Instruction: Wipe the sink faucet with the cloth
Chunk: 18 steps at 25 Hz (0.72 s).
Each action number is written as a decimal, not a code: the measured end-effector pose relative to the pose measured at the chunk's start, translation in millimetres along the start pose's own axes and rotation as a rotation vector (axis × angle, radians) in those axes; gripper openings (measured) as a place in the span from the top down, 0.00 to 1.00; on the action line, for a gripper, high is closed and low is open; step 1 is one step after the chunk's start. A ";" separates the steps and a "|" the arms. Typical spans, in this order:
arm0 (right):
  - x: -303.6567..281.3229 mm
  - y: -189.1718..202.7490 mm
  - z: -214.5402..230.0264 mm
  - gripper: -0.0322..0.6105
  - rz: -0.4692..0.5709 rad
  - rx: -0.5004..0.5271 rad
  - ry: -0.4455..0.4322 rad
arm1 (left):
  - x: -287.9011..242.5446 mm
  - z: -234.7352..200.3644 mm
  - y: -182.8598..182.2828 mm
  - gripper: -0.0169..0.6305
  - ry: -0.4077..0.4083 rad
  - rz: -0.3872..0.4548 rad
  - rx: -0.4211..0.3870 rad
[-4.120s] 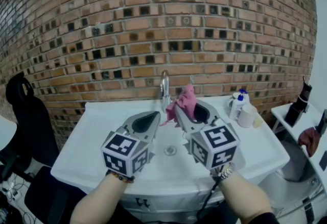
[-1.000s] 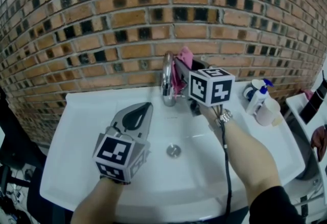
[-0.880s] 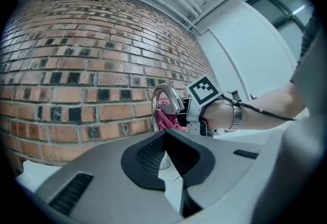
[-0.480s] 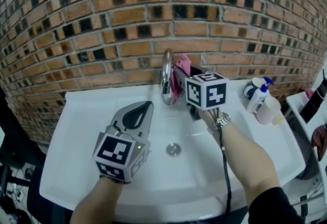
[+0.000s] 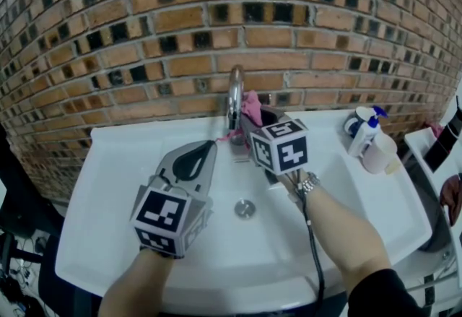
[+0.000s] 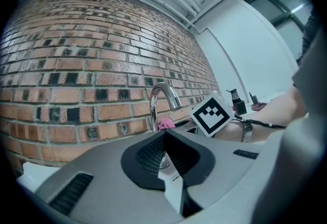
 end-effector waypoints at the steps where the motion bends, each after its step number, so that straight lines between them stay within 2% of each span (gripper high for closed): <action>1: 0.5 1.2 -0.4 0.79 0.005 0.001 0.004 | 0.0 0.1 -0.4 0.97 -0.001 0.000 0.000; 18: 13.2 44.6 -16.2 0.79 -0.077 0.012 -0.048 | -0.1 5.2 -0.6 0.97 -0.002 -0.013 0.012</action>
Point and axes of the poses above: the fingertips, and each gripper's own axes: x backward along the fingers, z to its right, y out of its underside, the point moved 6 cm from there along x, backward along the fingers, and after that the axes turned 2 degrees about -z, right-handed, at the moved point
